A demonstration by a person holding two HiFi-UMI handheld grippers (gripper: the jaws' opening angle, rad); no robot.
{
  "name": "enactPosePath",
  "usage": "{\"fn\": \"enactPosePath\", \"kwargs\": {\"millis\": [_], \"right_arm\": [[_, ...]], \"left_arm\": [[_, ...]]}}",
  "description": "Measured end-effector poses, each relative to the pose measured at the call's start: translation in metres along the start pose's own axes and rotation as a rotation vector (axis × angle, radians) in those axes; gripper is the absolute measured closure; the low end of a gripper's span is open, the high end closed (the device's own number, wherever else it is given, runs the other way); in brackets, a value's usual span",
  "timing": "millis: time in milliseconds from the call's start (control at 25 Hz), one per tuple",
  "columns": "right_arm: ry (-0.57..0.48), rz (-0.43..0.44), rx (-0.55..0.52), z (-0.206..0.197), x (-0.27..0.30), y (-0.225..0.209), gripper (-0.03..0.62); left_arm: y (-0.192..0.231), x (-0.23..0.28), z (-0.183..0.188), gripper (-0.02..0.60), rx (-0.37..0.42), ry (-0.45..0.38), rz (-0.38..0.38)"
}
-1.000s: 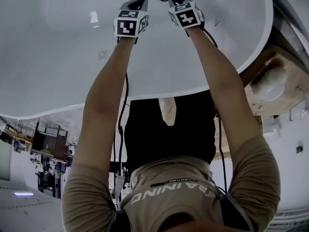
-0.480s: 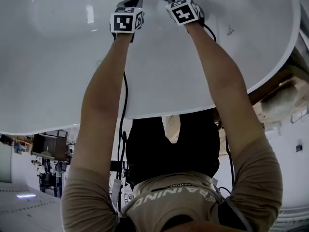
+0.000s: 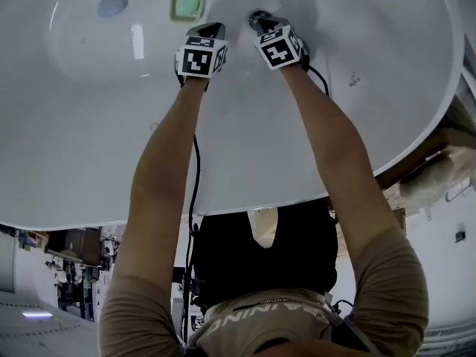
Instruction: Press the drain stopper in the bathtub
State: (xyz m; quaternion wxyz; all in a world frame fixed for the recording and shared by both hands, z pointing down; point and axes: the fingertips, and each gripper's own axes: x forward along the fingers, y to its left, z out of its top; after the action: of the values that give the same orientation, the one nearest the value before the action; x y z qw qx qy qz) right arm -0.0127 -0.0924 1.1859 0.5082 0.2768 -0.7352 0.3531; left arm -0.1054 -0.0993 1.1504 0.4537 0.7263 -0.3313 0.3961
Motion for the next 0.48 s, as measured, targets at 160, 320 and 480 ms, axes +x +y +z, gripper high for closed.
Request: {"fn": "enactPosePath", "kwargs": {"millis": [160,320,480], "right_arm": [[0.031,0.006,0.051,-0.0003,0.0011,-0.0024,0.585],[0.05,-0.011,0.09,0.0031,0.002,-0.0047,0.585],[0.086,-0.05,0.082,0.0039,0.0044,-0.0035,0.585]], "left_arm": [[-0.0002,0.0045,0.0,0.58,-0.012,0.002,-0.002],[0.0015,0.0082,0.0019,0.58,-0.008,0.002,0.0],[0.0014,0.0101,0.0016,0.58,0.003,0.01,0.003]]}}
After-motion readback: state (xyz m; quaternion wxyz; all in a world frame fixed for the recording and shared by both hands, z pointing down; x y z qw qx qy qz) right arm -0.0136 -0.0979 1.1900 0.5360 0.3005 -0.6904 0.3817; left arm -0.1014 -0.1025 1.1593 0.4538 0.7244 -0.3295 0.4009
